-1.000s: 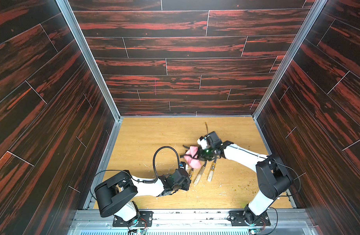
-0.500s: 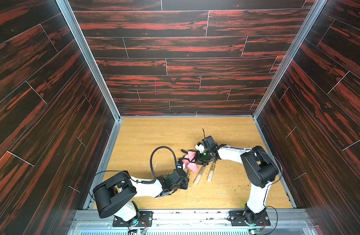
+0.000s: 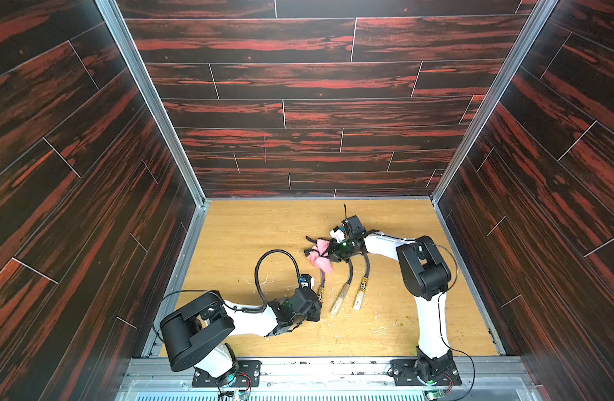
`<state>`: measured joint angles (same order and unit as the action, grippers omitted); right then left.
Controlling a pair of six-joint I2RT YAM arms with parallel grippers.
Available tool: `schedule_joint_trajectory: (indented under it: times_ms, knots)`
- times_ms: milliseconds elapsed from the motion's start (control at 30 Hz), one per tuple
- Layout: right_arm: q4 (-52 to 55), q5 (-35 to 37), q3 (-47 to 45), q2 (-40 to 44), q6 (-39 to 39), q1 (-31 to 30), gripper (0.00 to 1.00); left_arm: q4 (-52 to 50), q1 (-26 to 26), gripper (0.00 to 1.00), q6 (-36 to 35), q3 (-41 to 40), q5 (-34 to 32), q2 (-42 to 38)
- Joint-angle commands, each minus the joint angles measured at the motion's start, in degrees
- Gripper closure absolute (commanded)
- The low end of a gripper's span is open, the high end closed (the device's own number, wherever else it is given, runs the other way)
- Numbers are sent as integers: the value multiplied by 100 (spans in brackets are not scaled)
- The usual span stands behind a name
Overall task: Wipe small sickles with rags
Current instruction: Wipe the small sickle.
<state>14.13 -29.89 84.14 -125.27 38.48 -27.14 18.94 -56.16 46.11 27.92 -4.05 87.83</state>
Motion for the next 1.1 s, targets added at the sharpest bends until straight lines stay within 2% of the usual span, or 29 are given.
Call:
schedule_joint_trajectory:
  times_ms: [0,333,533,667,800,933,1067]
  knots:
    - [425,481,366,-563,-225,15,100,-543,-140,100,-257,-113,705,231]
    - [669,229,1488,-1083,-331,170,100,-813,-211,100,-313,-164,694,35]
    - [590,27,1696,-735,-410,309,100,-1083,-220,100,-234,-197,406,-157]
    - [627,70,1269,36,-565,343,100,-1074,-212,100,-66,-242,155,-168]
    - [843,220,362,1017,-825,273,100,-817,-215,100,46,-243,154,-37]
    - [946,574,-731,1974,-956,20,100,-747,-213,100,46,-144,157,125]
    - [900,730,-1514,2383,-831,-308,100,-704,-211,100,4,-27,211,293]
